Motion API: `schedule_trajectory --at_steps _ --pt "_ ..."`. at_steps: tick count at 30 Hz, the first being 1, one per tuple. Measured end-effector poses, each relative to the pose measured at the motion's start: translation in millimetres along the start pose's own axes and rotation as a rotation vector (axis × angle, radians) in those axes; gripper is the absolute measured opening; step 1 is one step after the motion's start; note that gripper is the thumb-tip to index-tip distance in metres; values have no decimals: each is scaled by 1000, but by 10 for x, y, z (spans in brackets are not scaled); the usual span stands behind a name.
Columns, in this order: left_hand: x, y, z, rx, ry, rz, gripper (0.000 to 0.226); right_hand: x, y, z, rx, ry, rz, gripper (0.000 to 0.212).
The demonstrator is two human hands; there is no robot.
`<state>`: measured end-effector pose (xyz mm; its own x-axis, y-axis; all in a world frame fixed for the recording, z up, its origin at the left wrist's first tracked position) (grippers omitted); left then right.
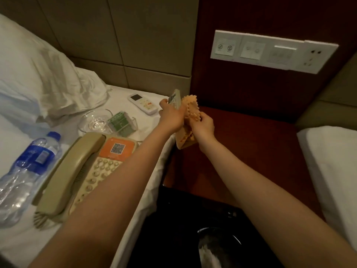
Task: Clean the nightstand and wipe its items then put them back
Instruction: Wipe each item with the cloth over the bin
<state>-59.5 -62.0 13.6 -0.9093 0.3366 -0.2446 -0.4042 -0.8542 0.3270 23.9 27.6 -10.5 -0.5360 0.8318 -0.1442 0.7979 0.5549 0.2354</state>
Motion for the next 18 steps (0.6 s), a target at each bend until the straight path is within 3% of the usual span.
schedule_trajectory --at_steps 9,11,14,18 --pt "-1175 -342 -357 -141 56 -147 53 -754 686 374 172 -109 52 27" --pt "-1409 -402 -534 -172 122 -195 48 -979 826 531 191 -149 44 23" --pt "-1801 -480 -829 -265 242 -260 23 -1356 1067 785 240 -193 49 9" --pt "-2150 -595 -1303 -304 382 -277 24 -1764 1307 1144 224 -216 47 5"
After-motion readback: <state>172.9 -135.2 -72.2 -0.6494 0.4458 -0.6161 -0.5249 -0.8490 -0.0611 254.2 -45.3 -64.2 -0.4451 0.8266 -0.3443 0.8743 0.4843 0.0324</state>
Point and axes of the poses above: each hand's wrist, its own x-axis towards the middle knuckle, its own y-axis out of the back of the hand, z = x × y, the point moved 8 cm from there along x, towards the middle knuckle, and after that the axes turned 5 degrees about z, right-handed, at the moved point
